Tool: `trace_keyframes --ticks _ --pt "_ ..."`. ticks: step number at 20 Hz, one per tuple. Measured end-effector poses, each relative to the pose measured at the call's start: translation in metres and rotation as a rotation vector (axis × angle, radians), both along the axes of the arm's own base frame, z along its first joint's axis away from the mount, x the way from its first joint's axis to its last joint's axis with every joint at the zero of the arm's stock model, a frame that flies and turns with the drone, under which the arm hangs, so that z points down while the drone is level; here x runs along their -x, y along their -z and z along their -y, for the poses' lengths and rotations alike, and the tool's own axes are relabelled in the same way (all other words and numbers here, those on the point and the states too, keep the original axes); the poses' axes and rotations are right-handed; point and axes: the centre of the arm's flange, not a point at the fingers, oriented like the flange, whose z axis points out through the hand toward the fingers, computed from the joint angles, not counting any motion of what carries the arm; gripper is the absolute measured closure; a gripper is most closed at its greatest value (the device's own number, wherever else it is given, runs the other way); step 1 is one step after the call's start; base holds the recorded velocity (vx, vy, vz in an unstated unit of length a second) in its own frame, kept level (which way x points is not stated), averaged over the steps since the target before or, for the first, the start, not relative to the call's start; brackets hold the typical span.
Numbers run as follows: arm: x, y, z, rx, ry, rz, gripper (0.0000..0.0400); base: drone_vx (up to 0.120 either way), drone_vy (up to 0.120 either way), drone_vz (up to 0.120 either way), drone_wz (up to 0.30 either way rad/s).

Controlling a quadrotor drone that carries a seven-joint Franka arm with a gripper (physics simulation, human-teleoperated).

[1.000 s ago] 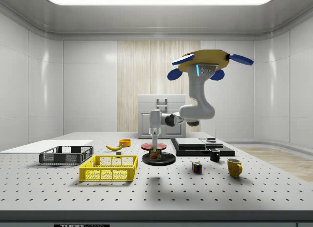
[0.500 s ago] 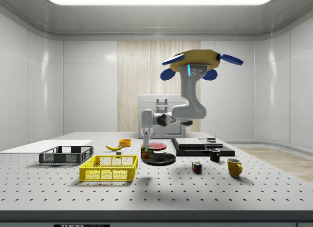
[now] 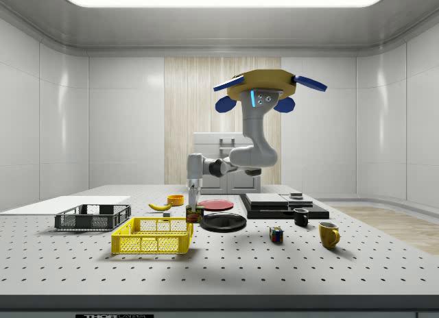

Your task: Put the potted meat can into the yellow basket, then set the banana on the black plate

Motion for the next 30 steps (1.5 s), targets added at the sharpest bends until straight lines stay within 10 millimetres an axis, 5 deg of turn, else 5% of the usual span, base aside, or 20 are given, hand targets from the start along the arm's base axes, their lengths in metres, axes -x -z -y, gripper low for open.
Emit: trace_keyframes --ticks 30 --pt "0.0000 -0.0040 0.0000 0.000 0.000 0.000 0.0109 0.109 0.000 -0.025 0.000"
